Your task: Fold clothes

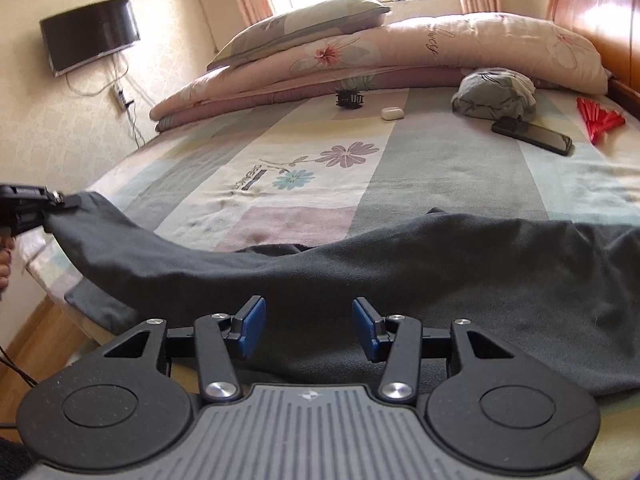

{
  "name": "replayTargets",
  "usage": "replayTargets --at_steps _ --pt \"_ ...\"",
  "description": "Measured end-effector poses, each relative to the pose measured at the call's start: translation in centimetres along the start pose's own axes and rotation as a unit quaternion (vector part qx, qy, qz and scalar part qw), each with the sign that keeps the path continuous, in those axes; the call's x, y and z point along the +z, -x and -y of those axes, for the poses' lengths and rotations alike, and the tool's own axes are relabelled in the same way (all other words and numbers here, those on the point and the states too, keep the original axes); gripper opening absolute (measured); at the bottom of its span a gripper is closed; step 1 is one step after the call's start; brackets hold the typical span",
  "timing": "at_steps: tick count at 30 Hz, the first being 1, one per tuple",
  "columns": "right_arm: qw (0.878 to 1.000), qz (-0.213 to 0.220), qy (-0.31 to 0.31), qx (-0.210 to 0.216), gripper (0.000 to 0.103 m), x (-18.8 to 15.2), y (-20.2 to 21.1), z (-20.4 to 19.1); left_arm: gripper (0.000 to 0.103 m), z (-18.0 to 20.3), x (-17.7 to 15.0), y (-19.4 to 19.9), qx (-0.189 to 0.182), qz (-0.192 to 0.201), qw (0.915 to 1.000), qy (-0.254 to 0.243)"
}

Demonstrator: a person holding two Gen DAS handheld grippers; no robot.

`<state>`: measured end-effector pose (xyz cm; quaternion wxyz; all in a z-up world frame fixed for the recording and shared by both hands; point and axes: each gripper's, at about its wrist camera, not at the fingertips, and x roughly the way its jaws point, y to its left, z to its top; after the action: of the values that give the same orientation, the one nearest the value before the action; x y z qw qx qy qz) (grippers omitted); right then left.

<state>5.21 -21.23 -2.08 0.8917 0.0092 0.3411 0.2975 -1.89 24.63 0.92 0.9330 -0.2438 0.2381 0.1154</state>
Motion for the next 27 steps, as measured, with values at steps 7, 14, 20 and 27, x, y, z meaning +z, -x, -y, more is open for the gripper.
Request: replayTargets --at_steps 7,14,20,27 --pt "0.989 -0.04 0.143 -0.009 0.047 -1.6 -1.5 -2.3 0.002 -0.9 -1.0 -0.1 0.023 -0.009 0.9995 0.017" --pt "0.956 -0.053 0.288 0.024 0.039 -2.7 -2.5 -6.1 0.002 -0.1 0.0 0.9 0.011 -0.005 0.9997 0.021" --pt "0.934 -0.056 0.347 0.073 0.039 -3.4 -5.2 -10.2 0.002 0.9 0.8 0.7 0.013 -0.007 0.9999 0.009" --pt "0.941 -0.076 0.324 0.064 0.036 -2.7 -7.0 -8.3 0.003 -1.7 -0.9 -2.2 0.071 -0.051 0.996 0.014"
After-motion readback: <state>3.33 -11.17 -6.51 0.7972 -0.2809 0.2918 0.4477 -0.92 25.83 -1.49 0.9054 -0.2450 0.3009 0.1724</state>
